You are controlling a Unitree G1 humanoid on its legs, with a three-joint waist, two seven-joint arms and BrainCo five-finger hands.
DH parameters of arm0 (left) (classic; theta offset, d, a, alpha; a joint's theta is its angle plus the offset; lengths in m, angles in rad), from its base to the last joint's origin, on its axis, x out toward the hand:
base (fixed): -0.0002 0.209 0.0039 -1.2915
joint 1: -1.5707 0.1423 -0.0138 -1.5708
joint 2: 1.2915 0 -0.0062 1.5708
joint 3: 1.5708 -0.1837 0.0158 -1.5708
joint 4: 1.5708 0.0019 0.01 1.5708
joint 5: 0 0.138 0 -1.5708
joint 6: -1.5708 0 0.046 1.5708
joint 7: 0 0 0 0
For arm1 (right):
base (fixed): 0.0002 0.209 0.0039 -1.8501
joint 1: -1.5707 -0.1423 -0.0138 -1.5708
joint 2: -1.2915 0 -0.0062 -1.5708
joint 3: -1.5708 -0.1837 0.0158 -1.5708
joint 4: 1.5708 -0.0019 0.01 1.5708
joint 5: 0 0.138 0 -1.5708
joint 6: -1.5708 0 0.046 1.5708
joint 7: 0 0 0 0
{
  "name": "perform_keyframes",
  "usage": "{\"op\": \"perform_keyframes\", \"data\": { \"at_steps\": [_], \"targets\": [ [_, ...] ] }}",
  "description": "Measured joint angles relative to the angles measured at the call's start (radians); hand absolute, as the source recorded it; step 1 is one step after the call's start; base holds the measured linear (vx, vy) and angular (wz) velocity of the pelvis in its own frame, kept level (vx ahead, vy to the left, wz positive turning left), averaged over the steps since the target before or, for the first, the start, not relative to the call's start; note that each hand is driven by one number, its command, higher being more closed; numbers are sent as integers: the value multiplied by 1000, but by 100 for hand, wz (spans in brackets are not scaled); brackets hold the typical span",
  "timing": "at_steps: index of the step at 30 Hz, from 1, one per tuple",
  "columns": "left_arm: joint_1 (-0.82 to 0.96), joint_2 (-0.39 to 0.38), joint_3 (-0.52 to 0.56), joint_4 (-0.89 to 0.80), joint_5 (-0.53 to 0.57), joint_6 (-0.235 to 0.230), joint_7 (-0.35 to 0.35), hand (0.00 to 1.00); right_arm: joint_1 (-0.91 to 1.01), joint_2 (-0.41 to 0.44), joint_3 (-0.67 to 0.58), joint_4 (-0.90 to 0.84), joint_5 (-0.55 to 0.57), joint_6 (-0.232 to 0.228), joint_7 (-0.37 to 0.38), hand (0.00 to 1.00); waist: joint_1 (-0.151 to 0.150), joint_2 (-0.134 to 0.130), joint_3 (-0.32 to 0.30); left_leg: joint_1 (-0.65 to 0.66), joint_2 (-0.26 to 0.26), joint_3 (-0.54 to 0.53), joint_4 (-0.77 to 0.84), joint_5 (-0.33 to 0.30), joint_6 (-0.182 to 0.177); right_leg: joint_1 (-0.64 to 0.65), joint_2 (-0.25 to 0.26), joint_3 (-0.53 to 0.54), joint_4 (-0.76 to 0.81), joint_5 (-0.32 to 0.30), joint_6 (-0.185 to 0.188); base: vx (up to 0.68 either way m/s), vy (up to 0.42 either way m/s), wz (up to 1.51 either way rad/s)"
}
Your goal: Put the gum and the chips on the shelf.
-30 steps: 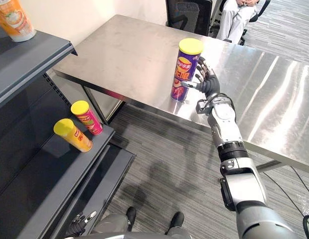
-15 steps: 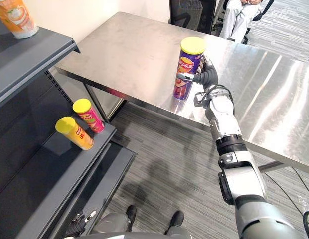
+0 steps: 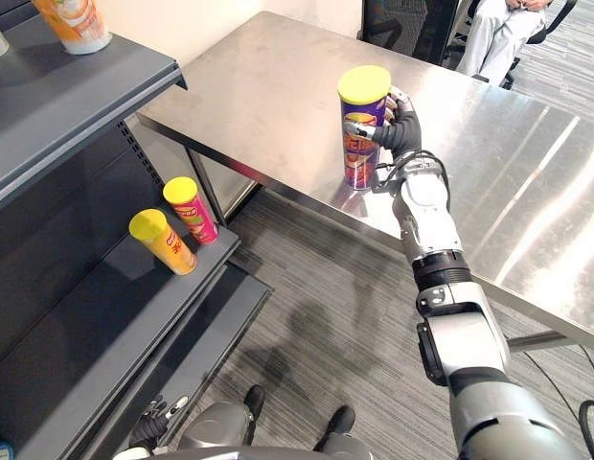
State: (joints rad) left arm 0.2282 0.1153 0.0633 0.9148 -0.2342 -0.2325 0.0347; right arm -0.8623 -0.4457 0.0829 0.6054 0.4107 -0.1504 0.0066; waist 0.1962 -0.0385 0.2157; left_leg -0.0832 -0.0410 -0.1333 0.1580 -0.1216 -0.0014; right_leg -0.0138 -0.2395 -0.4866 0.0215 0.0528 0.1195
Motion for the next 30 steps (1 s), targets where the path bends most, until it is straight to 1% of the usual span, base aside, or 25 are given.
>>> {"op": "perform_keyframes", "data": {
  "at_steps": [9,14,16,19,22,24,26,28,30],
  "targets": [
    [-1,6,-18,-10,0,0,0,0,0,6,0,2,0,1,-6,100,-1,0,0,0,8,11,0,3,-6,-2,5,4,0,0,0,-2,-1,0],
    [-2,7,-19,-11,-1,0,2,0,0,25,-7,2,2,-7,-28,100,-1,-1,-1,1,18,20,-5,5,-11,-9,15,19,-1,0,-1,-16,-19,-7],
    [-2,8,-19,-16,-1,2,5,0,1,29,-7,1,9,-17,-55,100,-2,-4,-3,3,24,30,-16,10,-16,-17,21,32,-2,2,-3,-8,-26,-15],
    [-2,7,-19,-16,0,2,10,0,2,32,-15,-14,51,-25,-107,100,-3,-4,-3,15,29,42,-20,9,-17,-17,33,51,-4,3,-5,0,-24,-15],
    [-4,7,-18,-16,0,3,23,0,26,33,-81,-92,92,-35,-162,100,-8,-7,-7,21,33,49,-25,9,-18,-17,39,61,-9,8,-11,1,-14,-12],
    [0,8,-13,-16,0,3,28,0,52,38,-107,-140,119,-37,-179,100,-7,-16,-23,27,36,68,-32,9,-18,-18,46,79,-26,18,-15,5,1,-26],
    [5,9,-1,-10,0,3,30,0,90,58,-121,-208,145,-38,-189,100,-15,-26,-42,33,38,82,-34,7,-20,-17,51,99,-38,25,-15,9,-1,-30],
    [5,10,17,6,0,3,33,0,137,94,-123,-283,178,-37,-201,100,-42,-37,-64,36,40,98,-34,5,-21,-22,54,117,-43,30,-17,-12,3,-21],
    [5,13,24,7,0,2,37,0,180,113,-126,-324,196,-36,-209,100,-57,-47,-73,39,43,108,-34,1,-22,-22,59,130,-52,39,-20,-41,3,-24]
  ]
}}
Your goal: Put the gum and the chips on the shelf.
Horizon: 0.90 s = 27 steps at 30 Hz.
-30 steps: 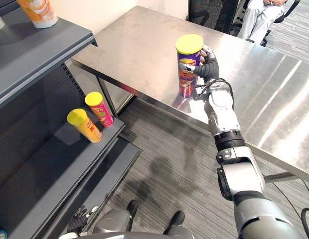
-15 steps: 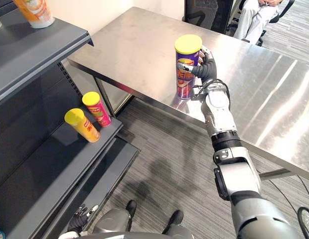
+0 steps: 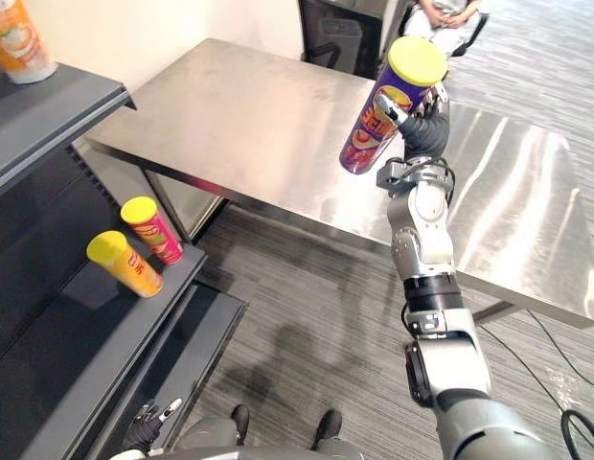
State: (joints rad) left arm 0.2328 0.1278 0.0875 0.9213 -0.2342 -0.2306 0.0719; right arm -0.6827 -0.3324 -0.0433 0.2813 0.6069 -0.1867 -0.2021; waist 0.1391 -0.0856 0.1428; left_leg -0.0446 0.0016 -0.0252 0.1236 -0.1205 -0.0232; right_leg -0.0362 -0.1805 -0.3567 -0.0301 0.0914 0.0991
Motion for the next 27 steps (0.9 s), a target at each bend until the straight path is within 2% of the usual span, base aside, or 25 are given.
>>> {"op": "perform_keyframes", "data": {
  "at_steps": [3,4,8,12,16,19,27],
  "targets": [
    [0,5,14,6,0,-1,2,0,120,9,0,-82,5,3,4,100,-2,-20,-17,-2,3,23,0,-4,-4,-5,10,28,-27,17,-4,-41,-5,-27],
    [1,4,19,18,0,-1,5,0,151,23,0,-91,6,4,10,100,-13,-19,-24,-3,3,33,0,-4,-5,-10,11,37,-28,19,-5,-43,0,-20],
    [11,2,21,30,3,0,13,0,239,38,-1,-130,27,11,46,100,-49,-10,-34,-3,3,45,2,-8,-9,-12,14,55,-43,28,-5,-32,2,-13],
    [16,2,31,34,3,1,13,0,316,36,-3,-212,38,14,100,100,-60,-5,-45,-3,10,66,10,-20,-11,-13,25,75,-59,38,-6,0,-4,-17],
    [20,-7,35,34,3,2,21,0,373,36,-18,-286,70,21,166,100,-86,21,-67,-3,10,73,18,-29,-8,-12,28,84,-64,40,-5,34,9,-6],
    [18,-7,35,35,3,2,24,0,417,36,-29,-319,71,24,195,100,-102,23,-69,-2,11,74,18,-31,-7,-11,30,86,-67,40,-5,0,0,0],
    [18,-7,26,37,3,10,33,0,541,36,-29,-352,70,30,250,100,-115,34,-82,1,16,82,20,-38,-9,-9,35,93,-72,41,-4,-2,-1,-3]
  ]
}}
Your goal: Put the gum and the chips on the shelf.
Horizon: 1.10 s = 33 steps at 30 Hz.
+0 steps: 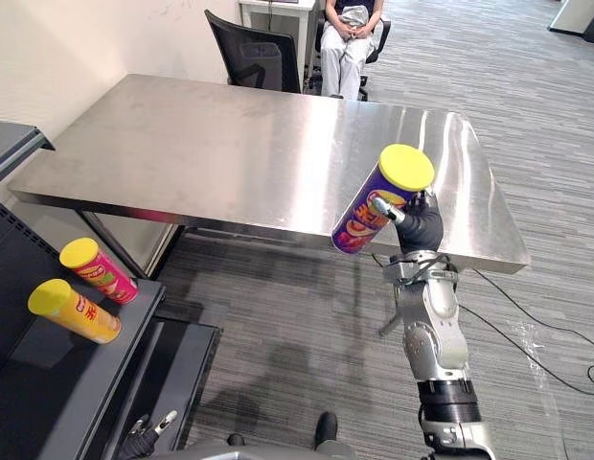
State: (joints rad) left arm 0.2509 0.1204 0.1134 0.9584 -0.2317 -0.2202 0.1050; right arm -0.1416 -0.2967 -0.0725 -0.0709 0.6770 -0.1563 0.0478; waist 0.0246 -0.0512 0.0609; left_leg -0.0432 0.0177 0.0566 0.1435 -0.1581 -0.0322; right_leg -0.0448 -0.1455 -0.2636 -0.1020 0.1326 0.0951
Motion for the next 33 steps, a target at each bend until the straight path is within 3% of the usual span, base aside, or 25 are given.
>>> {"op": "perform_keyframes", "data": {
  "at_steps": [3,9,14,15,18,19,20,24,26,27,29,31,33],
  "targets": [
    [-2,-1,-11,1,-2,5,3,0,25,0,0,-2,-2,0,6,100,-2,9,-1,2,3,-9,9,0,0,-4,0,-3,30,-8,-10,-10,-1,4],
    [-33,-8,-11,38,-15,6,8,0,23,0,7,-47,-12,-30,7,100,6,34,26,-41,11,-82,90,-18,0,-26,-17,-56,167,-90,-26,-90,-9,30],
    [-28,-35,17,59,-81,5,21,0,-13,20,123,-76,-21,-33,32,100,28,64,89,-62,36,-114,109,-15,-2,-76,-30,-78,338,-169,-51,-119,-89,28],
    [-29,-37,30,58,-82,5,24,0,-12,34,125,-76,-28,-33,41,100,32,68,96,-62,56,-91,109,-18,1,-75,-27,-89,350,-184,-52,-89,-246,65],
    [-27,-45,51,58,-84,5,28,0,-11,62,117,-78,-34,-33,48,100,36,82,105,-78,191,105,111,12,53,-45,1,-177,327,-219,-69,-63,-200,82],
    [-19,-46,50,59,-104,6,27,0,-11,62,117,-78,-34,-44,52,100,35,76,104,-75,213,157,64,16,59,-43,-7,-218,316,-224,-77,-40,-198,101],
    [-19,-47,50,63,-106,6,26,0,-10,61,111,-78,-34,-53,59,100,30,63,106,-86,220,179,74,26,55,-44,-20,-246,313,-226,-81,-37,-173,115],
    [11,-50,52,88,-110,0,24,0,-10,22,65,-78,-43,-68,70,100,18,52,102,-105,251,286,268,36,62,-20,-98,-406,315,-228,-111,-7,-84,111],
    [22,-54,53,104,-109,-10,23,0,-8,6,44,-77,-41,-68,67,100,16,57,82,-79,259,332,287,103,77,-15,-129,-466,322,-226,-105,43,40,112],
    [27,-62,52,105,-109,-19,22,0,-13,-13,31,-75,-38,-68,67,100,11,78,67,-77,248,350,250,163,84,-16,-139,-501,334,-223,-88,21,68,105],
    [42,-54,52,102,-107,-40,20,0,-13,-17,30,-71,-39,-67,65,100,22,61,61,-77,214,372,165,198,91,-8,-155,-552,313,-211,-70,-21,76,104],
    [55,-54,51,102,-102,-41,17,0,-12,-15,26,-71,-39,-67,61,100,16,51,54,-68,174,369,40,276,92,15,-155,-611,269,-207,-52,-66,38,106],
    [57,-57,51,106,-100,-42,9,0,-6,-11,-4,-71,-40,-66,43,100,7,49,54,-38,152,381,-80,314,87,40,-148,-675,235,-200,-40,-114,53,107]
  ]
}}
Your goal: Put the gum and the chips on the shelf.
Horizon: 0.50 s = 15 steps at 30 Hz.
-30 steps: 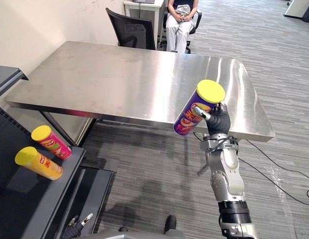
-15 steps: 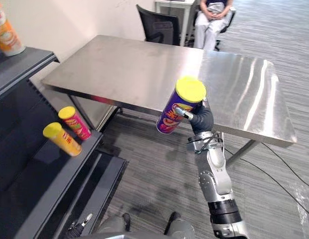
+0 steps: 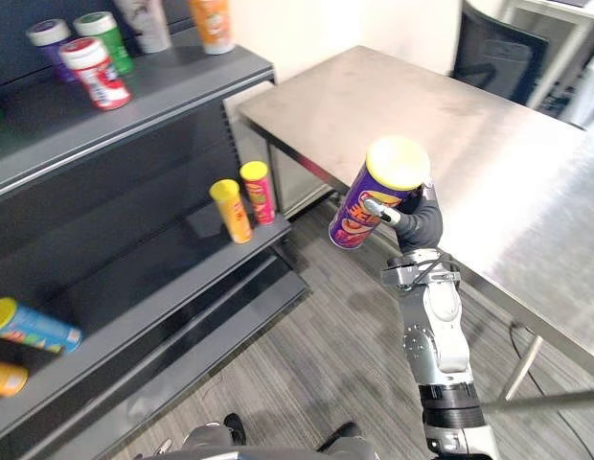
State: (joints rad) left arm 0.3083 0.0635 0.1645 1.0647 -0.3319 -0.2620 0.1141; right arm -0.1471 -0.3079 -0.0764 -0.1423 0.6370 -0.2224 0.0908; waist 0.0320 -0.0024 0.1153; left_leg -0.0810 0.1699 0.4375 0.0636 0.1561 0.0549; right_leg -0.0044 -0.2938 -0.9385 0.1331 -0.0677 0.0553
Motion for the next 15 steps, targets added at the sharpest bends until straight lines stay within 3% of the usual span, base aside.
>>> {"op": "perform_keyframes", "data": {
  "at_steps": [3,6,8,15],
  "targets": [
    [6,-4,-3,8,1,0,-6,0,16,2,-39,-1,-2,0,-32,100,0,18,-11,-3,6,68,-13,-34,-20,16,15,-59,0,5,9,-63,103,66],
    [6,-3,-12,12,0,1,-6,0,22,3,-38,-1,-7,1,-60,100,-1,29,-18,-6,6,75,-23,-54,-49,15,17,-65,8,13,20,-45,151,17],
    [6,-3,-32,12,0,0,-7,0,22,3,-35,-1,-11,1,-68,100,-3,40,-25,-17,11,72,-27,-101,-66,4,19,-64,23,17,26,-30,149,17],
    [4,2,-55,15,-10,-12,-9,0,23,5,-30,3,-47,3,-59,100,1,43,-21,-18,-36,74,-49,-128,-62,-29,-47,-35,96,17,26,-40,117,2]
  ]
}}
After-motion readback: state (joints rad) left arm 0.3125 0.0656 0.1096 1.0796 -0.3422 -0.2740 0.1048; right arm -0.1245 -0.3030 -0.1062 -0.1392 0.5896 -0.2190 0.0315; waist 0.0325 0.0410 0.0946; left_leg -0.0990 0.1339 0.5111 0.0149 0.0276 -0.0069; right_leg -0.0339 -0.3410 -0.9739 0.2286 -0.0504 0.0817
